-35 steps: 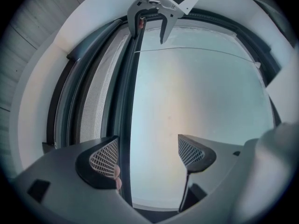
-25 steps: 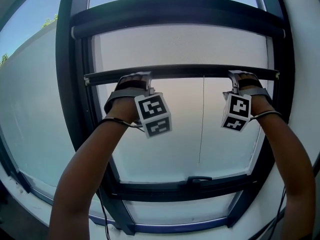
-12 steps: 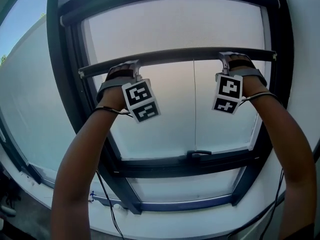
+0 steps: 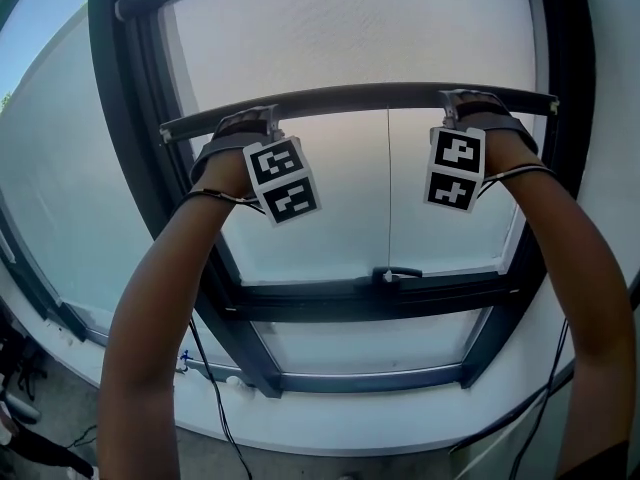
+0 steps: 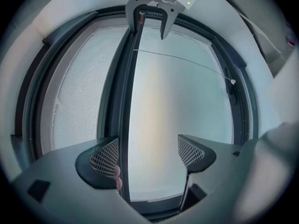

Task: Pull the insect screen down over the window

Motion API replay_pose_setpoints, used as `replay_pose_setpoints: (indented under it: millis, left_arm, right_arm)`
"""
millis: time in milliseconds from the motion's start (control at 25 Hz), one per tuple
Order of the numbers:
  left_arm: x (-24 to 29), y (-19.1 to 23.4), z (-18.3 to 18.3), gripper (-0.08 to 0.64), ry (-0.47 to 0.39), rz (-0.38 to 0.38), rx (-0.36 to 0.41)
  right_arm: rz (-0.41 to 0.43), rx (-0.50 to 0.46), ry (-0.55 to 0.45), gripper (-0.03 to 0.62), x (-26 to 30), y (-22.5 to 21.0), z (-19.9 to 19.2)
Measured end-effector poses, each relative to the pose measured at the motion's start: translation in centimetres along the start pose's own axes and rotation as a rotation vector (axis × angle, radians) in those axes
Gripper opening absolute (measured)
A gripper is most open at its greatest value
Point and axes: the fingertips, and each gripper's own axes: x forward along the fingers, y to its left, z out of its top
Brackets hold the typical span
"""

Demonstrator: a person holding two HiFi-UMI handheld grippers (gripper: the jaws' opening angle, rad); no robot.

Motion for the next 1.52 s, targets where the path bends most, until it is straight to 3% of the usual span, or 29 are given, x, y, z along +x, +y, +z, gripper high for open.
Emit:
replay_pose_setpoints:
  millis: [360,800,1240,1520]
  left_arm:
    - [-0.6,-2.4,-0.3,0.38,-0.008,-0.157,0.005]
    - [-1.0,-5.1,-0.4,0.379,-0.004,-0.217,0.017]
    - [-1.5,-5.3,-0.3,0.379,-0.026,-0.26,-0.026]
    - [-1.1,-5.2,-0.4,0.379,-0.008,-0.169,0.036]
  right_arm:
    - [0.068,0.019,-0.015,0.299,-0.3,2.0,0.4]
    - [0.19,0.015,-0.02,0.301,-0.8,4.8,0.7]
    - [0.192,0.027,-0.025,0.301,-1.0,5.0,0.8]
    - [0.12,0.015,-0.005,0.3,-0.8,4.9,0.6]
